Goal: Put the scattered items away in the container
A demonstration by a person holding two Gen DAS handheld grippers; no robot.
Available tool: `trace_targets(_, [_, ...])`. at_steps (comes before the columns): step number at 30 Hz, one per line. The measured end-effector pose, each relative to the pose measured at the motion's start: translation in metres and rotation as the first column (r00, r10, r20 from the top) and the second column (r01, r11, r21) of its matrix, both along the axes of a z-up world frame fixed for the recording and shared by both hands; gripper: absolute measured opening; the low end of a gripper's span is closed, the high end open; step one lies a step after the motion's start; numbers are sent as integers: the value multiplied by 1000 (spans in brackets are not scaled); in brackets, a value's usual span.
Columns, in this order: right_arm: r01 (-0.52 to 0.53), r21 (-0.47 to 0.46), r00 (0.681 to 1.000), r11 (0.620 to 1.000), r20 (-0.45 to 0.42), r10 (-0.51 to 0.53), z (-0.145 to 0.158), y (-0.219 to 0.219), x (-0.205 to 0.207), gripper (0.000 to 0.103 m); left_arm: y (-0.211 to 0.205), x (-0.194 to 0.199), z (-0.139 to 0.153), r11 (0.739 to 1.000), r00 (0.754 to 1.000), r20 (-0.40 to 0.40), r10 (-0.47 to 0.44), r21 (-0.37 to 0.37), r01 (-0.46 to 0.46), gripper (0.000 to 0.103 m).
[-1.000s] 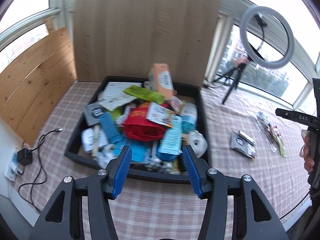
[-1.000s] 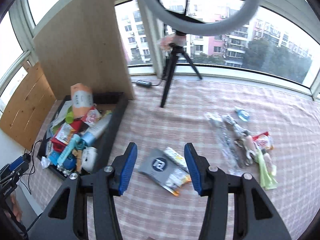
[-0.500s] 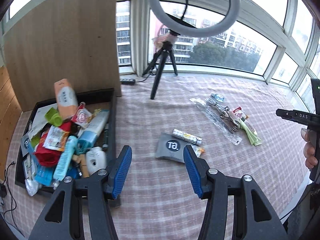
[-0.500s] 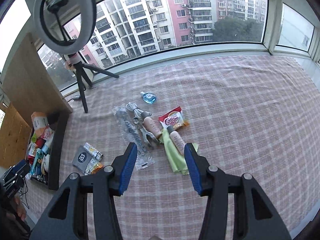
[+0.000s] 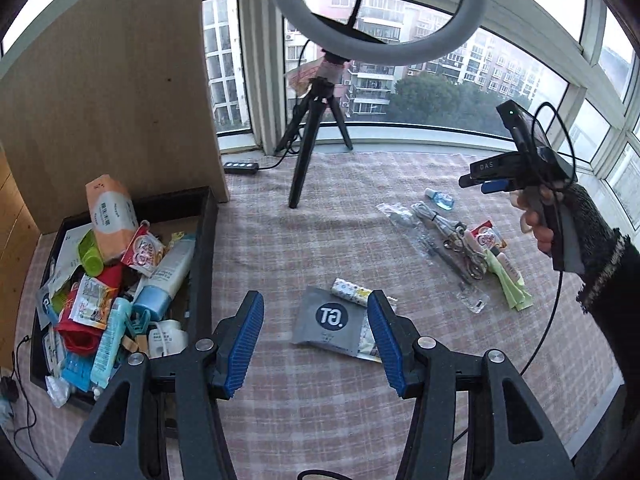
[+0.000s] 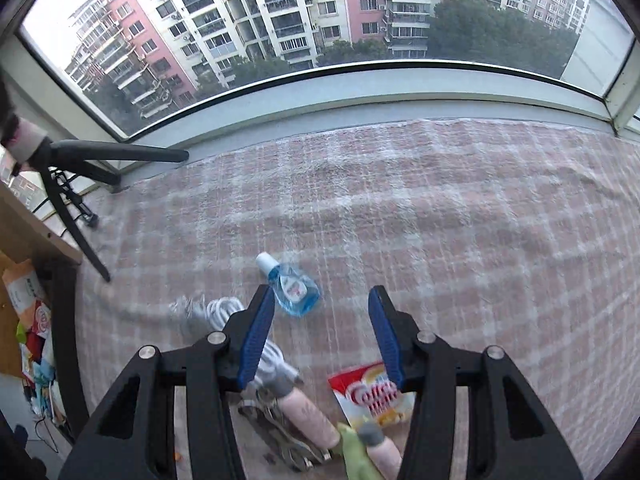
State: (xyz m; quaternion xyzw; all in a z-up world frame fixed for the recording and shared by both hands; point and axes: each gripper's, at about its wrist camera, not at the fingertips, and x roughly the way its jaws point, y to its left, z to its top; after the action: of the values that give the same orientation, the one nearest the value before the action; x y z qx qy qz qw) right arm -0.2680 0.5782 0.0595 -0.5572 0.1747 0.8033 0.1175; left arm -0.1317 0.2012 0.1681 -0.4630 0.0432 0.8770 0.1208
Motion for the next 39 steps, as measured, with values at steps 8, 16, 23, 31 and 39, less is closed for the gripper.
trace_targets(8, [47,27,993,999,102,-50,-33,-6,-32,48,-36,-1,-5,998,998,6,64,8,-64,51])
trace_targets(16, [83,-58,984,995,160,-73,-37,-26,7,49,-51,17,3,997,999,-20,48,65,-46,51])
trace_targets(23, [194,-167,971,967,172,-165,-36,-61,75,48,-74,45,7,993,999,-32,34,117,-30,51])
trace_targets(31, [219,-318,970,922,177,-169,-28,-150,155,49,-101,68,18,990,998,-55,26,138,-18,51])
trace_targets(39, [-61,-87,997,994,30,64,30,-190,191,48,-116,77,27,994,997,-73,22,107,-14,51])
